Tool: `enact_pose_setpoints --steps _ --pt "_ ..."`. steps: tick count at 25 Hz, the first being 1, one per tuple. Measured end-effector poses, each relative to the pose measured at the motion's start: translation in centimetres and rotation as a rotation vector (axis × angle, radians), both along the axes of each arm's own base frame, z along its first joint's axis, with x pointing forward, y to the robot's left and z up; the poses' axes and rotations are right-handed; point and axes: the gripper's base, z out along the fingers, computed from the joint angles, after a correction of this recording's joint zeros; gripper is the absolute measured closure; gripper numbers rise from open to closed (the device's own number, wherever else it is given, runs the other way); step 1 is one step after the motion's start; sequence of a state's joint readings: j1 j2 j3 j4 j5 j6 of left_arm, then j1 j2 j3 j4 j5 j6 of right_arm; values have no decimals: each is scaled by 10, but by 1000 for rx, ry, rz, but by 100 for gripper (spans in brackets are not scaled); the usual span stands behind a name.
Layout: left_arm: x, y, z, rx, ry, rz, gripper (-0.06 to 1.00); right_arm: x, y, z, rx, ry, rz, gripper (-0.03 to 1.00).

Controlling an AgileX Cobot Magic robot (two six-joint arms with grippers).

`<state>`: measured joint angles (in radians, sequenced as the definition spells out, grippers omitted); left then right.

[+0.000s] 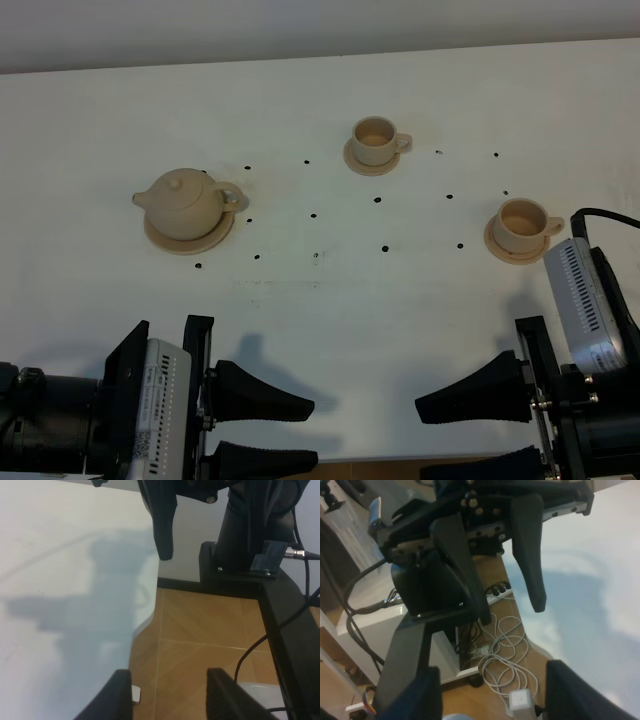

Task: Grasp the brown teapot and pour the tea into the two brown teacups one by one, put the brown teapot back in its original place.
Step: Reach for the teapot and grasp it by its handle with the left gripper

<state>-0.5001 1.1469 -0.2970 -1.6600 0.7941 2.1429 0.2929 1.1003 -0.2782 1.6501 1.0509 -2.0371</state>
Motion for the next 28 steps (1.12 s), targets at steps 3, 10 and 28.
enact_pose_setpoints --steps 3,10,28 --pt "0 0 0 0 0 0 55 0 0 0 0 0 0 49" --pt "0 0 0 2 -1 3 55 0 0 0 0 0 0 49" --pt "12 9 17 -22 6 264 57 9 -2 1 21 28 -113 49"
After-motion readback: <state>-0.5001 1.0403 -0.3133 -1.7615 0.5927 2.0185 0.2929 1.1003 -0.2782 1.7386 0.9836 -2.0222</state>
